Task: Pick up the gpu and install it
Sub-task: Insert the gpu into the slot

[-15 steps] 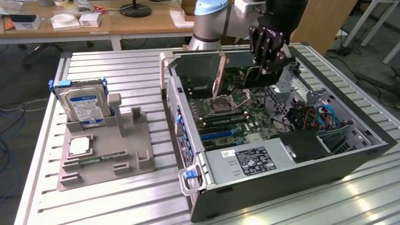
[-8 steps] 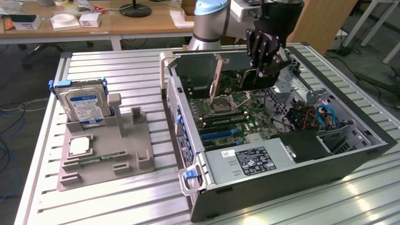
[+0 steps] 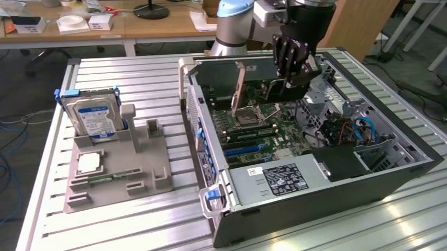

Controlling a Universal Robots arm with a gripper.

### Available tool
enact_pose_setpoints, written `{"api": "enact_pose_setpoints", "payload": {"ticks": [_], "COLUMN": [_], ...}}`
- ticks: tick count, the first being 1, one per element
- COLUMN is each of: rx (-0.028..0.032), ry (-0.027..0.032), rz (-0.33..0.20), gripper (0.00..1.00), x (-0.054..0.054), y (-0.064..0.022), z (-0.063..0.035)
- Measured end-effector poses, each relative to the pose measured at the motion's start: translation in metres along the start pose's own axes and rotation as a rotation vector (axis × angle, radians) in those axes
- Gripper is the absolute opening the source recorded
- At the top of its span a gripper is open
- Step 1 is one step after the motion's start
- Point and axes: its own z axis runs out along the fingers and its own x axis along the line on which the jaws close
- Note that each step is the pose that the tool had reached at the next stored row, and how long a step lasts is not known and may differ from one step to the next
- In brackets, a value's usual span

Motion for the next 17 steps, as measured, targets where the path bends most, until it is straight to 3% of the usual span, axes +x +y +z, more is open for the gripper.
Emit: {"api": "enact_pose_setpoints", "payload": {"ticks": [17], "rx": [-0.0003], "ry": [0.0024], "rz": [-0.004], "gripper": [0.27], "x": [0.002], "y": [0.0157], "z": [0.0244]}}
